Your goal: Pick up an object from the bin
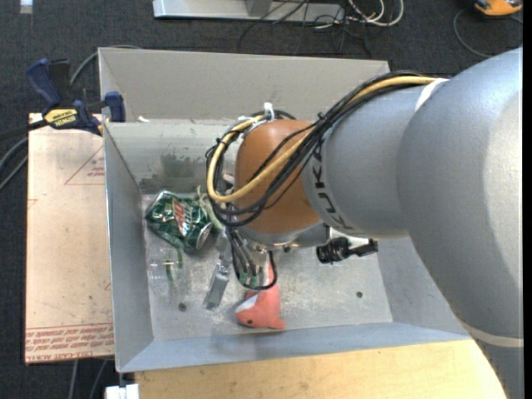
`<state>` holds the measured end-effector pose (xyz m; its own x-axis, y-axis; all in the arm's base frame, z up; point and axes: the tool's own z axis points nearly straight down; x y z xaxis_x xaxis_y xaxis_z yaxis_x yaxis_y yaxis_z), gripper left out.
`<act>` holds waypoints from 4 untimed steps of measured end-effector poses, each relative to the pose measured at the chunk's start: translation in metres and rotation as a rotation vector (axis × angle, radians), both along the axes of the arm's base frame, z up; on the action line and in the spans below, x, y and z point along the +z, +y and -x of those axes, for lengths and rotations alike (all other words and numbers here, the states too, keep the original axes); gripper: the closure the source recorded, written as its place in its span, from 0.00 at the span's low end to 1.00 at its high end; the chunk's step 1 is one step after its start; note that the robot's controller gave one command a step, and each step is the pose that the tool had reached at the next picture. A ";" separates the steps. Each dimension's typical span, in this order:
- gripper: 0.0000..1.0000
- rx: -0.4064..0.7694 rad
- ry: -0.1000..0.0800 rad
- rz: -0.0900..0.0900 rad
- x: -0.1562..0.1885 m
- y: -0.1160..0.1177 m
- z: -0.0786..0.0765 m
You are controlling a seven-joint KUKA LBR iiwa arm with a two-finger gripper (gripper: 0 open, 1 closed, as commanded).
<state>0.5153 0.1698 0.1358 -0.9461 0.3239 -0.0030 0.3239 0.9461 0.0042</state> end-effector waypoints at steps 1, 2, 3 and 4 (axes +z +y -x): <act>0.00 0.504 0.010 0.002 -0.026 -0.061 0.023; 0.00 0.482 -0.001 0.002 -0.040 -0.061 0.027; 0.00 0.486 -0.001 0.002 -0.065 -0.073 0.019; 0.00 0.461 -0.015 0.001 -0.055 -0.076 0.032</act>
Offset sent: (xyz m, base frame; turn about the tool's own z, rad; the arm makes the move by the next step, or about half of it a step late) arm -0.0293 -0.0565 -0.0437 -0.4529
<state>0.4834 0.0941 0.0806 -0.9913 -0.1304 -0.0177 -0.1305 0.9914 0.0044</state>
